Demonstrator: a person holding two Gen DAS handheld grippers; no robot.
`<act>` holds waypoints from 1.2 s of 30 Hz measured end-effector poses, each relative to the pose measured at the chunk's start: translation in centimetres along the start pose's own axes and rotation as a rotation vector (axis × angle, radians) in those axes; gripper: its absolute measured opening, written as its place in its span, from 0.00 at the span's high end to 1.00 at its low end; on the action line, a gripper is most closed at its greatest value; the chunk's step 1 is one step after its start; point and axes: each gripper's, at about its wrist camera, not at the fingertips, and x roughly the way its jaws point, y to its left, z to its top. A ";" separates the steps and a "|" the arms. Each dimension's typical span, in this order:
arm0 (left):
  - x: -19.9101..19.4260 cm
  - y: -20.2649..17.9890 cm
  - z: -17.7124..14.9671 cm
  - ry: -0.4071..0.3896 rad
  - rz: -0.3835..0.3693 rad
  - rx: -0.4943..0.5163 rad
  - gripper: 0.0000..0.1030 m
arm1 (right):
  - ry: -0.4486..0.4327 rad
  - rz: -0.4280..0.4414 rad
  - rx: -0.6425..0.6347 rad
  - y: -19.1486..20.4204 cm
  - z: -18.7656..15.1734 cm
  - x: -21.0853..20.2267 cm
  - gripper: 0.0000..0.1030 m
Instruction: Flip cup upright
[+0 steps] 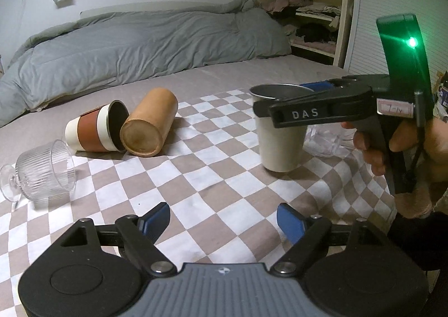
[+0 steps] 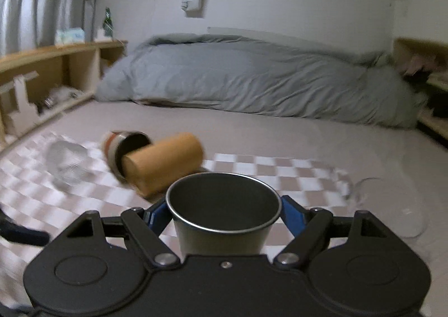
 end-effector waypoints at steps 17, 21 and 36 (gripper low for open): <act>-0.3 -0.2 -0.1 -0.012 -0.008 0.001 0.18 | -0.059 -0.057 0.045 -2.6 -3.2 -1.0 0.20; -0.4 -0.4 0.0 -0.013 -0.012 0.001 0.18 | -0.059 -0.056 0.040 -2.5 -3.4 -1.2 0.20; -2.6 -0.7 1.2 -0.065 0.033 -0.040 0.07 | 0.025 0.015 0.136 -3.2 -2.8 -5.6 0.09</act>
